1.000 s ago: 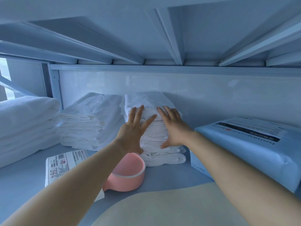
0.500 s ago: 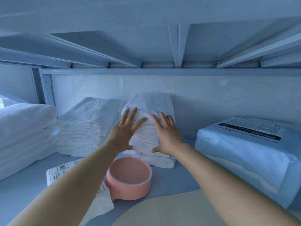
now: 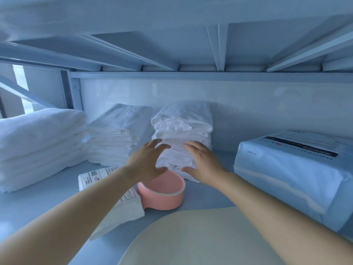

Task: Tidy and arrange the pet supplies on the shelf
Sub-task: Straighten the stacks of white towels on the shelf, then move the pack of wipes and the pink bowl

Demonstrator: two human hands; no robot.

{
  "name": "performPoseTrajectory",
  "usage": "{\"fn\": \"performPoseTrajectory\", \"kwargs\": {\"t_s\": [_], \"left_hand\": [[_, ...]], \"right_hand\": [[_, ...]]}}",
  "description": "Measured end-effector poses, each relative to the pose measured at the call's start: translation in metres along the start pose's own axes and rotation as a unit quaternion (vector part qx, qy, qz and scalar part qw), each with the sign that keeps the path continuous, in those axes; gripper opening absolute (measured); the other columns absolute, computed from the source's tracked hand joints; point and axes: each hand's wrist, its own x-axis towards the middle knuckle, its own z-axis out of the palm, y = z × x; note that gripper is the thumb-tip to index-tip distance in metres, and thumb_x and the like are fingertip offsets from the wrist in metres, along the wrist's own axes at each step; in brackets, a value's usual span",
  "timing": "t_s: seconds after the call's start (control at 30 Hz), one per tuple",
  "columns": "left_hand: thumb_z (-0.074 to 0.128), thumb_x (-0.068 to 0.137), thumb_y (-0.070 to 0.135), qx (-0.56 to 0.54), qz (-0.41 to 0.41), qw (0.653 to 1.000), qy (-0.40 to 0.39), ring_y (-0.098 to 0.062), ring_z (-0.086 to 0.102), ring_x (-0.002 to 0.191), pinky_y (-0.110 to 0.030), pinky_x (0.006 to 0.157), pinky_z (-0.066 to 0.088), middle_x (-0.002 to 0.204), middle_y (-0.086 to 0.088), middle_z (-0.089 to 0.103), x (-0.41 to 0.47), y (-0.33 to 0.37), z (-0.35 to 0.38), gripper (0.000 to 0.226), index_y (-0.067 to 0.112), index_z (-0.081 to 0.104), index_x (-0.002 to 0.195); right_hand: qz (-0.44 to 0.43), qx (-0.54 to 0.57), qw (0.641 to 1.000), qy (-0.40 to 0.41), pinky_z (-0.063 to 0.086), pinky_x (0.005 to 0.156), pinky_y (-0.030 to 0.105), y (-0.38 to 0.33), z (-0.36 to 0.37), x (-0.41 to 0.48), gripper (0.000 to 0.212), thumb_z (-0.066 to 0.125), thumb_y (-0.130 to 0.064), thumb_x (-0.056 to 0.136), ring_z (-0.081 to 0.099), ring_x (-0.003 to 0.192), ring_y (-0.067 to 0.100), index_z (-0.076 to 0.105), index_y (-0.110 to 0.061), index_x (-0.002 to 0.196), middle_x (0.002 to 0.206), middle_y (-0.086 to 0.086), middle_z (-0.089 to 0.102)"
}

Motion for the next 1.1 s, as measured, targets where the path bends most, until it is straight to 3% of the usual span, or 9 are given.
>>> {"fn": "performPoseTrajectory", "kwargs": {"t_s": [0.23, 0.37, 0.47, 0.6, 0.8, 0.97, 1.1], "left_hand": [[0.061, 0.080, 0.047, -0.023, -0.073, 0.997, -0.014, -0.015, 0.044, 0.123, -0.035, 0.094, 0.044, 0.140, 0.011, 0.039, -0.055, 0.005, -0.022, 0.058, 0.035, 0.041, 0.133], [0.056, 0.082, 0.053, -0.034, -0.120, 0.992, 0.037, -0.013, 0.053, 0.111, -0.029, 0.083, 0.045, 0.132, 0.015, 0.046, -0.092, 0.000, -0.025, 0.047, 0.037, 0.048, 0.126], [0.053, 0.082, 0.059, -0.030, -0.126, 0.991, 0.036, -0.011, 0.052, 0.112, -0.027, 0.079, 0.044, 0.129, 0.017, 0.049, -0.112, -0.007, -0.026, 0.044, 0.040, 0.050, 0.122], [0.047, 0.083, 0.062, -0.034, -0.115, 0.992, 0.028, -0.010, 0.054, 0.106, -0.024, 0.068, 0.037, 0.117, 0.019, 0.055, -0.132, -0.016, -0.032, 0.040, 0.040, 0.055, 0.114], [0.049, 0.084, 0.056, -0.090, -0.068, 0.993, 0.029, -0.004, 0.055, 0.100, -0.027, 0.073, 0.049, 0.117, 0.022, 0.053, -0.166, -0.044, -0.042, 0.035, 0.041, 0.057, 0.114], [0.049, 0.086, 0.055, -0.111, -0.023, 0.993, 0.027, -0.001, 0.053, 0.096, -0.022, 0.076, 0.047, 0.128, 0.023, 0.048, -0.186, -0.063, -0.045, 0.042, 0.037, 0.054, 0.123], [0.054, 0.079, 0.062, -0.108, 0.009, 0.994, 0.026, 0.001, 0.050, 0.097, -0.021, 0.075, 0.045, 0.130, 0.024, 0.045, -0.192, -0.072, -0.045, 0.050, 0.040, 0.051, 0.124]], "right_hand": [[-0.055, 0.066, 0.996, -0.008, 0.036, 0.097, 0.024, -0.045, 0.007, -0.015, 0.054, 0.066, -0.032, 0.083, 0.044, 0.123, 0.015, 0.049, -0.015, 0.132, 0.134, -0.004, 0.049], [-0.087, 0.099, 0.991, -0.016, 0.043, 0.087, 0.029, -0.074, 0.011, -0.021, 0.038, 0.063, -0.033, 0.084, 0.053, 0.107, 0.016, 0.060, -0.019, 0.118, 0.114, -0.002, 0.060], [-0.113, 0.115, 0.987, -0.014, 0.046, 0.084, 0.035, -0.095, 0.015, -0.024, 0.030, 0.062, -0.035, 0.085, 0.055, 0.100, 0.019, 0.064, -0.015, 0.107, 0.106, 0.000, 0.064], [-0.154, 0.108, 0.982, -0.011, 0.043, 0.079, 0.028, -0.122, 0.021, -0.027, 0.022, 0.065, -0.032, 0.084, 0.056, 0.091, 0.017, 0.065, -0.015, 0.097, 0.094, -0.001, 0.064], [-0.152, 0.122, 0.978, -0.081, 0.043, 0.093, 0.028, -0.146, 0.031, -0.032, 0.043, 0.066, -0.035, 0.083, 0.050, 0.112, 0.011, 0.059, -0.018, 0.122, 0.126, -0.008, 0.054], [-0.129, 0.105, 0.982, -0.087, 0.040, 0.095, 0.025, -0.150, 0.029, -0.037, 0.054, 0.073, -0.039, 0.077, 0.049, 0.114, 0.011, 0.057, -0.020, 0.125, 0.128, -0.011, 0.051], [-0.104, 0.087, 0.986, -0.097, 0.024, 0.094, 0.007, -0.154, 0.032, -0.037, 0.065, 0.077, -0.034, 0.072, 0.042, 0.120, 0.007, 0.051, -0.022, 0.131, 0.134, -0.011, 0.045]]}}
